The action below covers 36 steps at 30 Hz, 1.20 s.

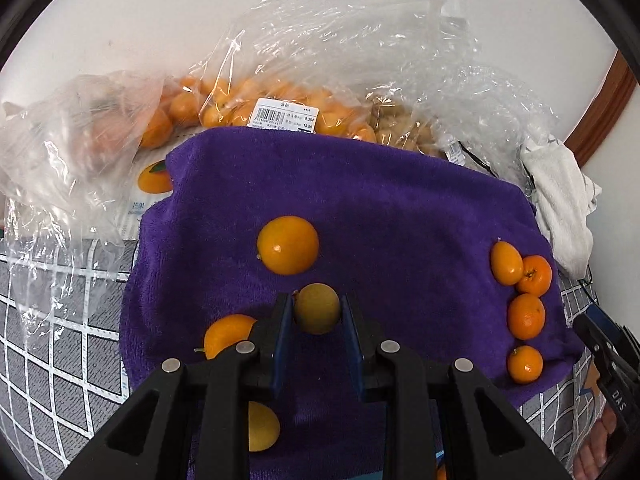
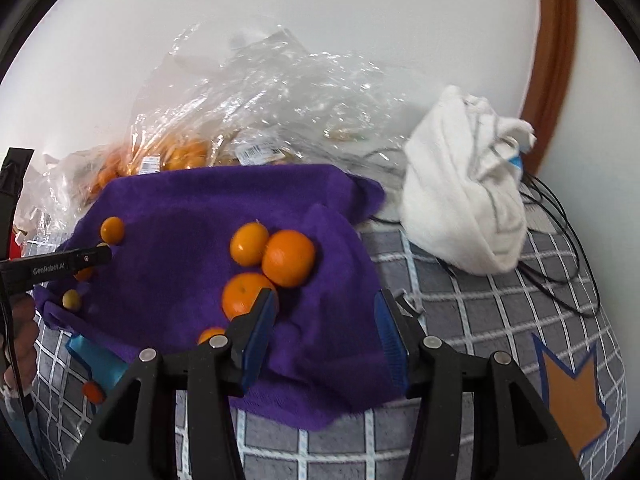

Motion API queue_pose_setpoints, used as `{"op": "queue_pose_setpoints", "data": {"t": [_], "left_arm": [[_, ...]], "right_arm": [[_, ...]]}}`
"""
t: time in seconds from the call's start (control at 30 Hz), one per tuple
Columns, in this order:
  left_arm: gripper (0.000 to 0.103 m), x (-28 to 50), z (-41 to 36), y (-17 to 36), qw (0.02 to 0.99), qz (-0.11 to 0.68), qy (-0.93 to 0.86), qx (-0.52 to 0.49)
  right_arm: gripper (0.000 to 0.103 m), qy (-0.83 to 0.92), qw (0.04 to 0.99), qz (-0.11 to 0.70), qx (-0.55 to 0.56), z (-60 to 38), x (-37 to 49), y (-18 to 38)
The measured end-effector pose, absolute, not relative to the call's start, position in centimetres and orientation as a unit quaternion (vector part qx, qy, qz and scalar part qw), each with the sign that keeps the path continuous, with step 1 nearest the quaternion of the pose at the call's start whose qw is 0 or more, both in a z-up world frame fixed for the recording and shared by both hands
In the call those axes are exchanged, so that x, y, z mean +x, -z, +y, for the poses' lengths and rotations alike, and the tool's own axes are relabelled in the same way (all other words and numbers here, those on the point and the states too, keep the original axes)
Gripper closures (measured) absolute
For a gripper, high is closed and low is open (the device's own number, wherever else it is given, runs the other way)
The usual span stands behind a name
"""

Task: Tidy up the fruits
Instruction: 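Open both tools to release the fruits and pull back, then grasp an orange with the right tool while the left tool grasps a small red fruit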

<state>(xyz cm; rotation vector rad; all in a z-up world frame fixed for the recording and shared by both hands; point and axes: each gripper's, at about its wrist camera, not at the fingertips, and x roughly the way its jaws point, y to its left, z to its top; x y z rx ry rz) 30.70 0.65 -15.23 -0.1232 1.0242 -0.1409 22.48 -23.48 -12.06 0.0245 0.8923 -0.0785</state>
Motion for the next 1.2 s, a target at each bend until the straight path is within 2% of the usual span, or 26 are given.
{"op": "queue_pose_setpoints", "data": {"t": [0.07, 0.17, 0.2, 0.63, 1.2], "left_arm": [[0.075, 30.7, 0.5, 15.2, 0.868, 0.489, 0.064, -0.058], [0.059, 30.2, 0.4, 14.5, 0.869, 0.486, 0.066, -0.062], [0.057, 30.0, 0.3, 14.2, 0.872, 0.481, 0.068, -0.063], [0.056, 23.5, 6.2, 9.0, 0.897, 0.429, 0.055, -0.091], [0.056, 16.0, 15.5, 11.4, 0.887, 0.445, 0.022, -0.119]], "right_arm": [[0.052, 0.045, 0.9, 0.432, 0.015, -23.7, 21.9, 12.1], [0.053, 0.042, 0.899, 0.436, 0.024, -23.5, 21.2, 12.1], [0.053, 0.042, 0.899, 0.436, 0.022, -23.3, 20.9, 12.1], [0.052, 0.022, 0.9, 0.435, -0.002, -18.2, 17.4, 11.1], [0.051, -0.08, 0.878, 0.471, 0.019, -10.8, 15.8, 15.3]]}}
